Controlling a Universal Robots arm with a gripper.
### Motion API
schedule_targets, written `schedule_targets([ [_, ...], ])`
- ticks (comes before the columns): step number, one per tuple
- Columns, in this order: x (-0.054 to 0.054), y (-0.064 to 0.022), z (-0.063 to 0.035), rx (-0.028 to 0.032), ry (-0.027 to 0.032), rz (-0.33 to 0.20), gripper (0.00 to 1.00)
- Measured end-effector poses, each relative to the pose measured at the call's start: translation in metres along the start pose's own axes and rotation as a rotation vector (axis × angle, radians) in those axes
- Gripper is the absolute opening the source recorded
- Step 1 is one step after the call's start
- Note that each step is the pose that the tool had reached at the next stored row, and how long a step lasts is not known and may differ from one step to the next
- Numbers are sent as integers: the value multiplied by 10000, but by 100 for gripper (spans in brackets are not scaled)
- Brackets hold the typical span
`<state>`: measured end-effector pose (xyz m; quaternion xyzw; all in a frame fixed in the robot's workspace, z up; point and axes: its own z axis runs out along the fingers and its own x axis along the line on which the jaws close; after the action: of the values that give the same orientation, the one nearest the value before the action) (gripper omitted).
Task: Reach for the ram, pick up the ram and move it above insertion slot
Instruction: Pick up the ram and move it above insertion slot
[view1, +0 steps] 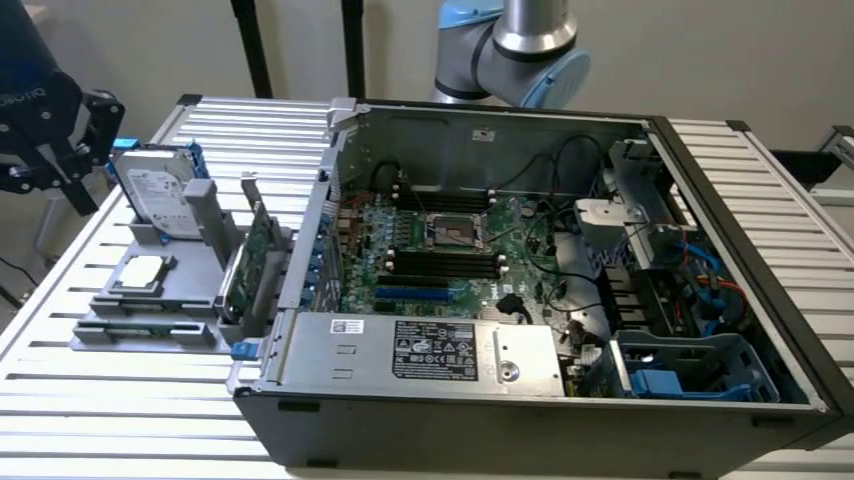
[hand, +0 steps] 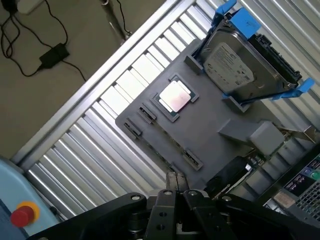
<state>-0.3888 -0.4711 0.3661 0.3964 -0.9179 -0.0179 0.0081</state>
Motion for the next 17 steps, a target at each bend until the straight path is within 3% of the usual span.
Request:
schedule_targets([
  [17, 0, 0, 21, 2, 121, -3080, 11],
])
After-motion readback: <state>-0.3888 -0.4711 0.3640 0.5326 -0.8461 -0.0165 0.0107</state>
